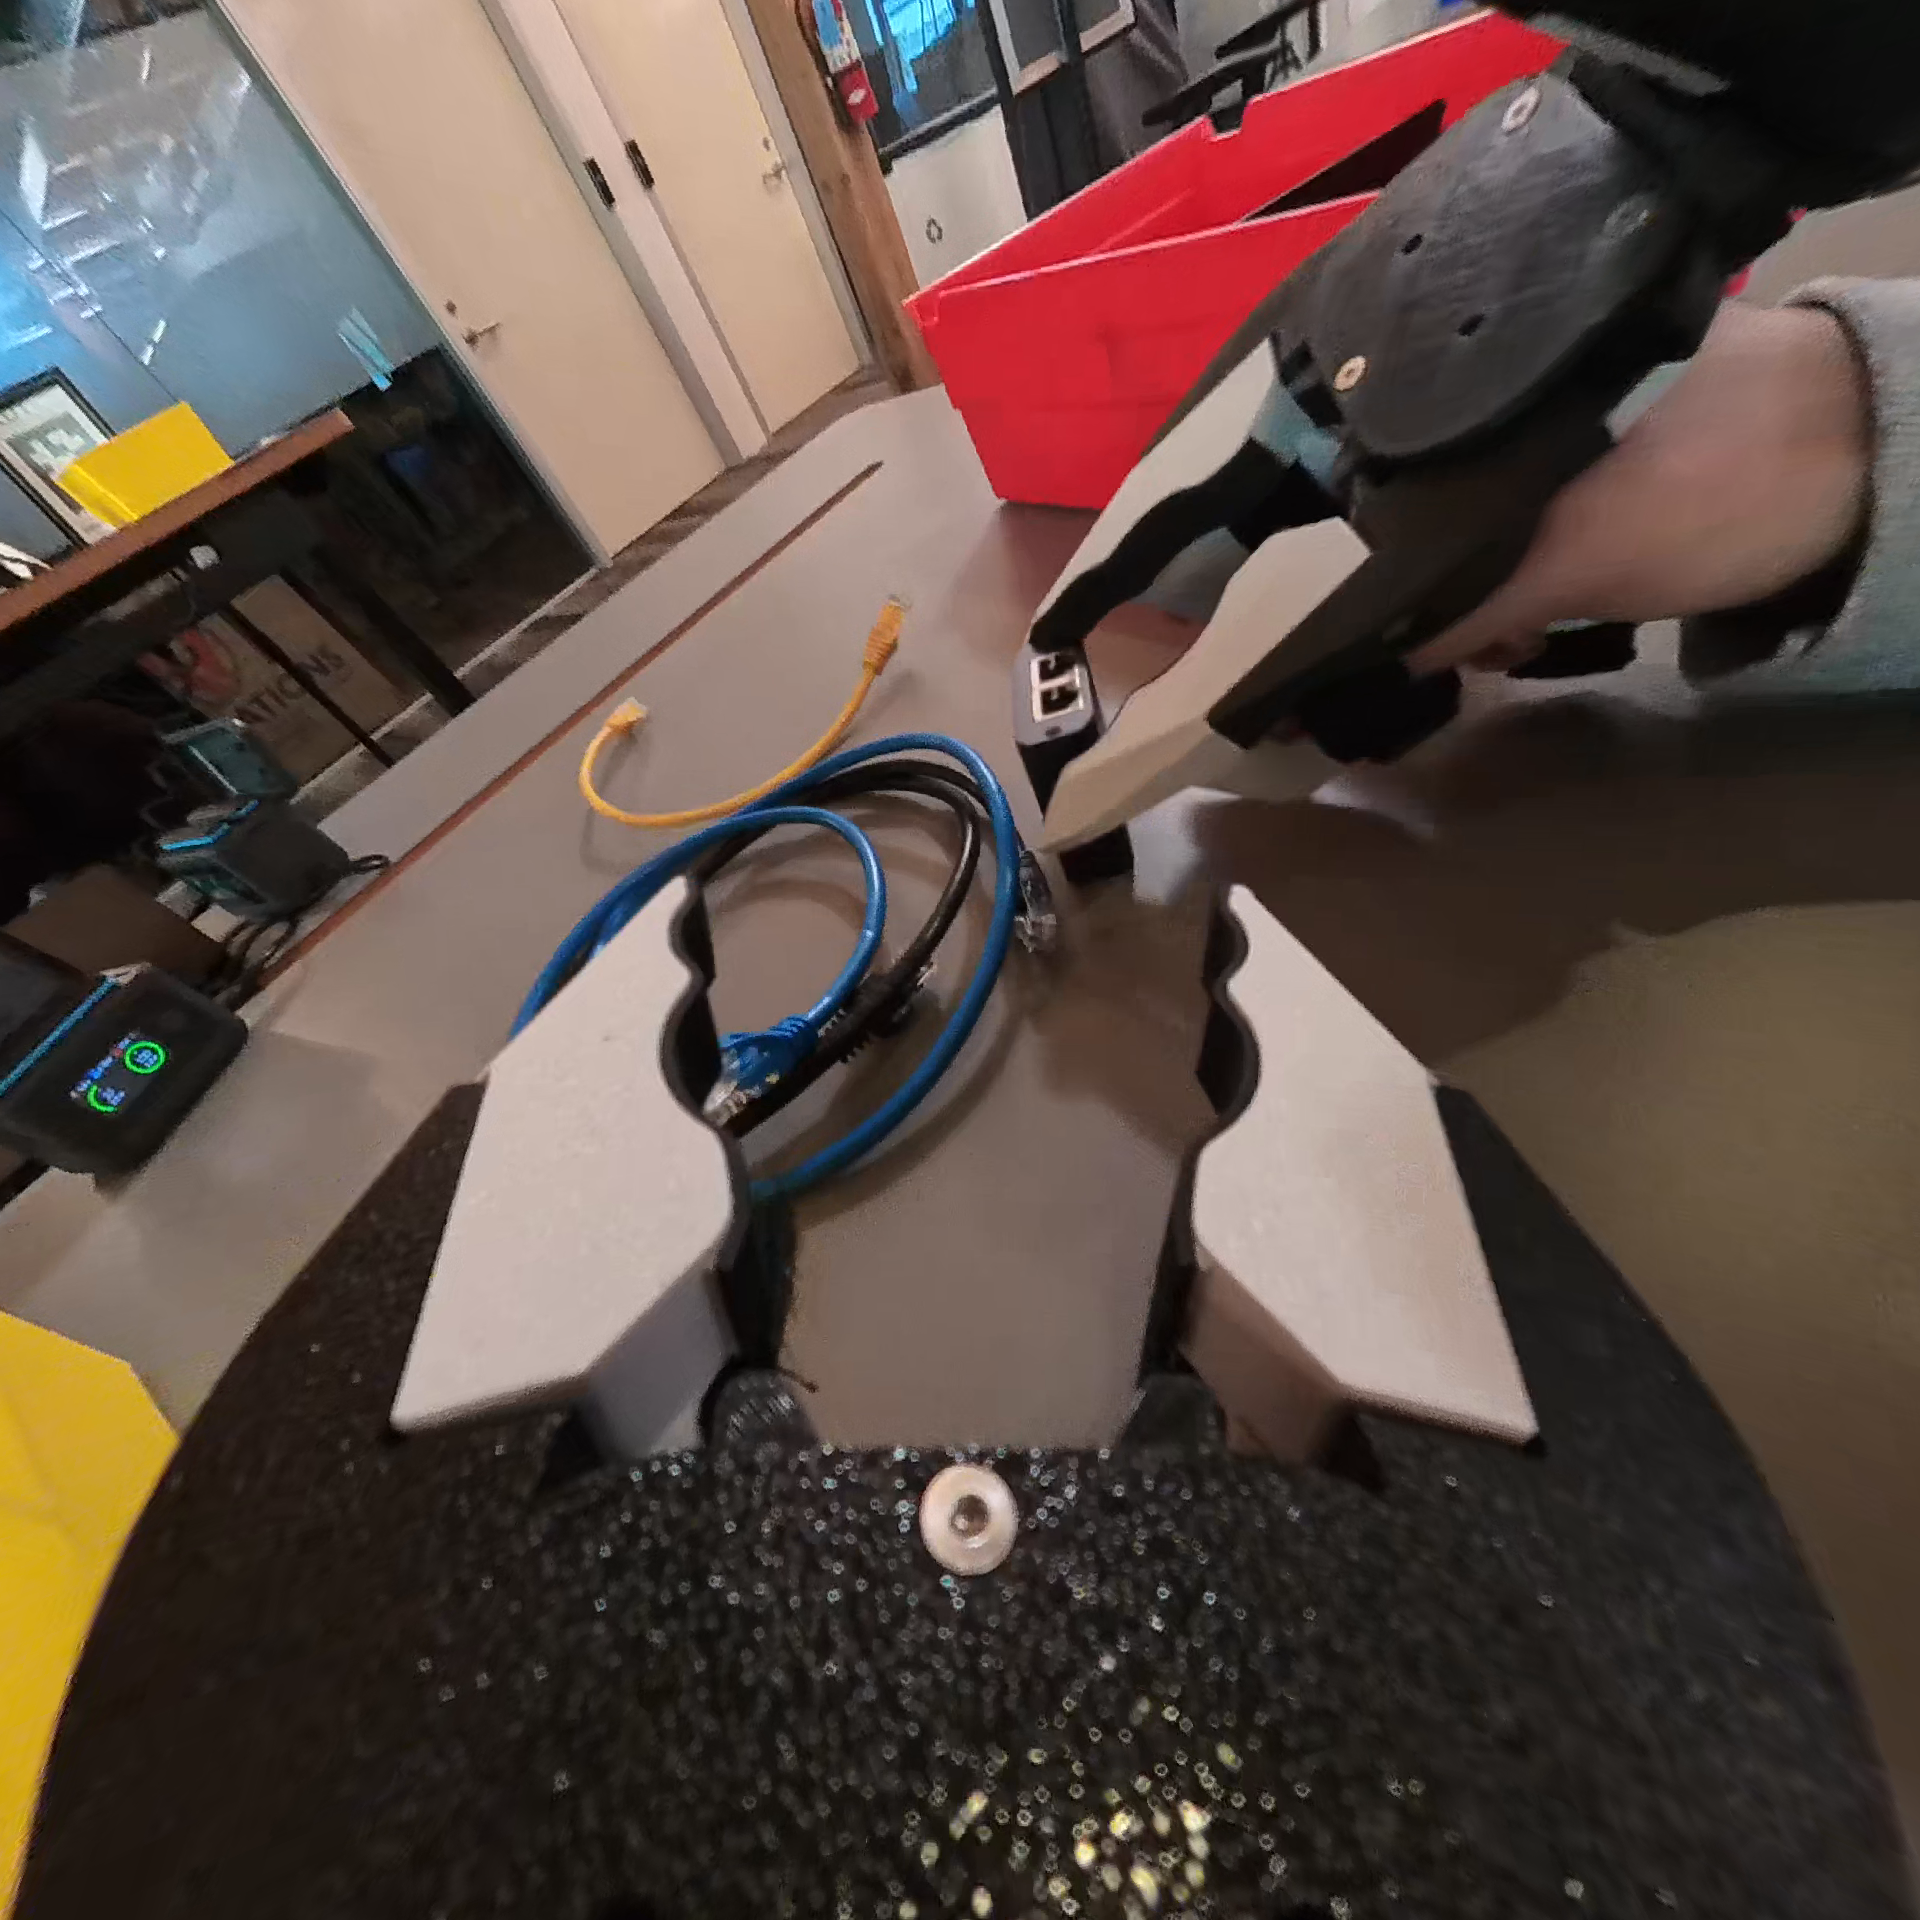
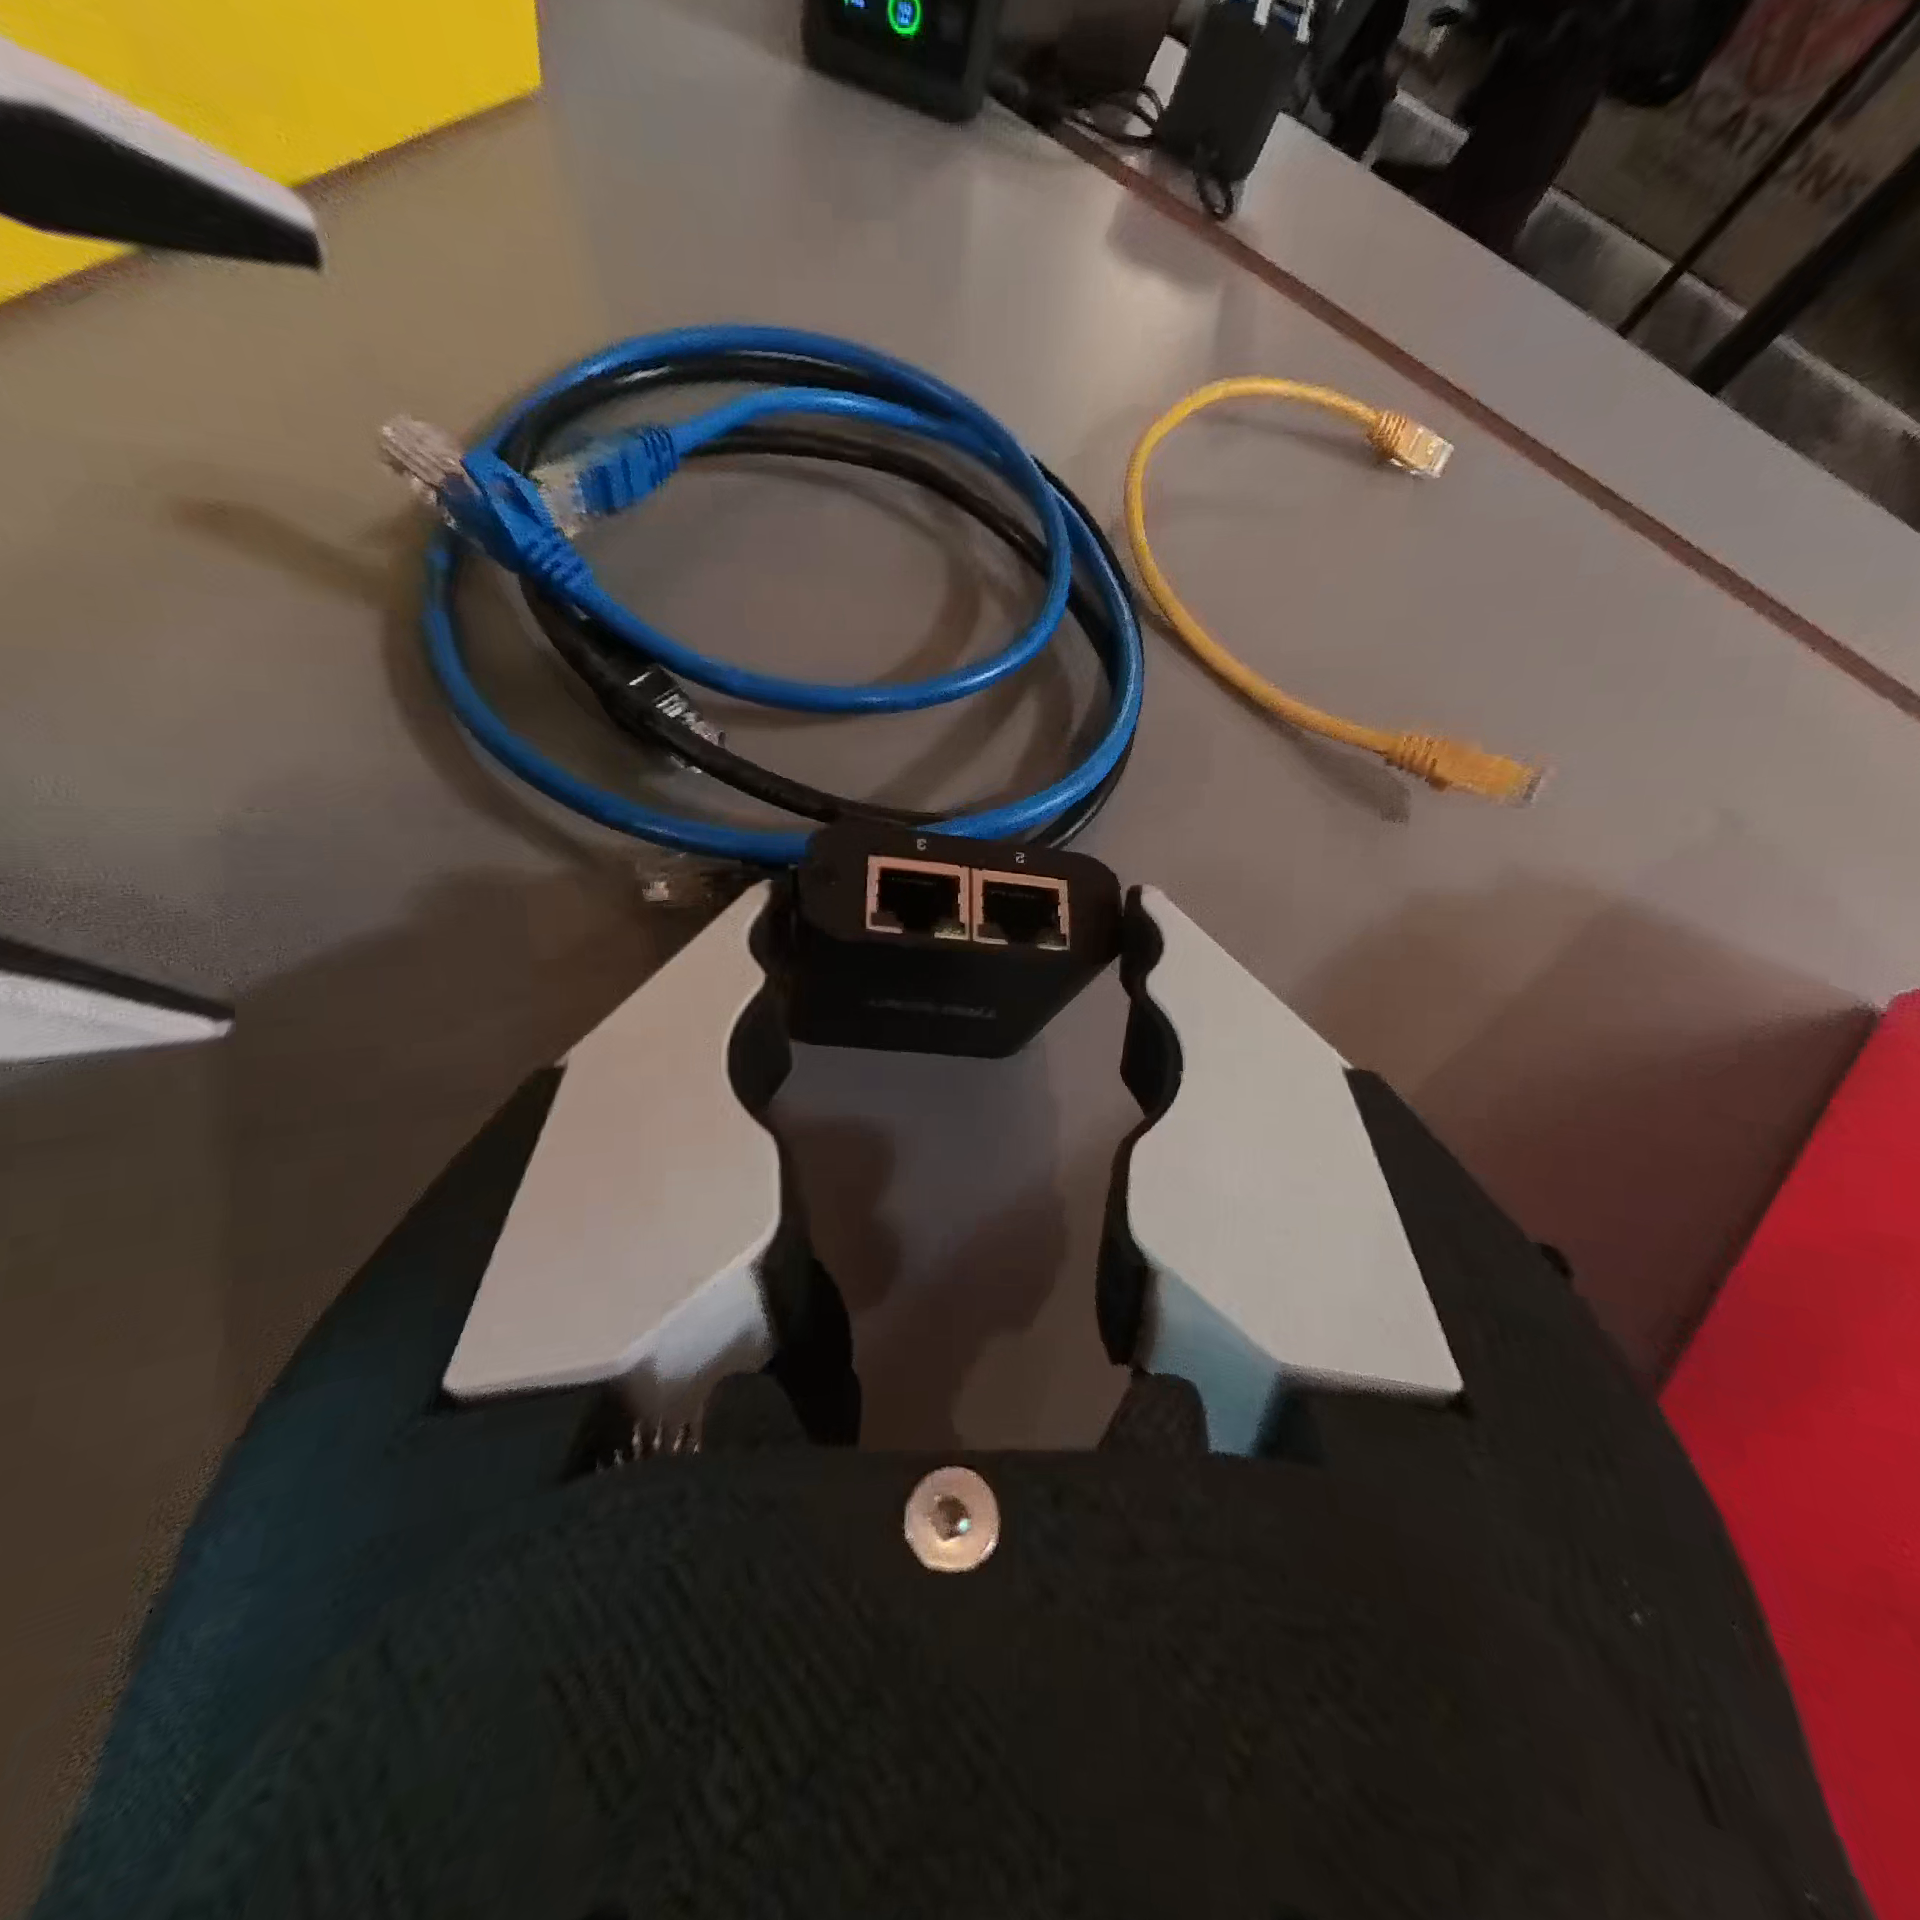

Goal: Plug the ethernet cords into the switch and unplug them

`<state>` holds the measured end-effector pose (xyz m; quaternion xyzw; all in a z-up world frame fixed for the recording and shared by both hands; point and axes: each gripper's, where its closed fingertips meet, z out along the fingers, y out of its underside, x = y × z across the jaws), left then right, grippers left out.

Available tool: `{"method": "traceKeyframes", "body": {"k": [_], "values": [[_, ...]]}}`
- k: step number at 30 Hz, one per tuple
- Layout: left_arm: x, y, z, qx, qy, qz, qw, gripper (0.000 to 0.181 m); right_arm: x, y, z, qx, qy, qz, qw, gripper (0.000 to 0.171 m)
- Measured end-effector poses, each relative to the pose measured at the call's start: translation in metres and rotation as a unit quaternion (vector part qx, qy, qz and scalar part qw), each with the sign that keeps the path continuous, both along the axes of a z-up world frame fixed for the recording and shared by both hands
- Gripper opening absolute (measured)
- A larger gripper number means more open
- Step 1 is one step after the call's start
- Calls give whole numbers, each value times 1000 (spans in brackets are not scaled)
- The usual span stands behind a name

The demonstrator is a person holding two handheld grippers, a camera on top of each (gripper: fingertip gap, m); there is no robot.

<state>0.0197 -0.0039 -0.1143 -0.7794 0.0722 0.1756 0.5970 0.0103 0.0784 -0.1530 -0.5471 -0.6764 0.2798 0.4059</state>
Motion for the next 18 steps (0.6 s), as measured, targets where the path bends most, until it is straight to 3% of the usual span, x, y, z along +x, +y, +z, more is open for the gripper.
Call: {"method": "traceKeyframes", "body": {"k": [5,8,12,15,18], "values": [[1,5,-7,-16,7,-1,1000,95,1,-24,27,-89,47,31,994,62],[7,8,-6,-14,12,-5,1000,87,5,-64,56,-220,92,88,967,61],[17,12,-3,0,-30,-27,999,80,8,-89,73,-263,132,126,947,61],[19,9,9,40,-67,-39,996,68,9,-99,78,-261,151,147,942,61],[23,5,17,65,-83,-64,992,37,10,-104,84,-272,165,160,935,61]]}}
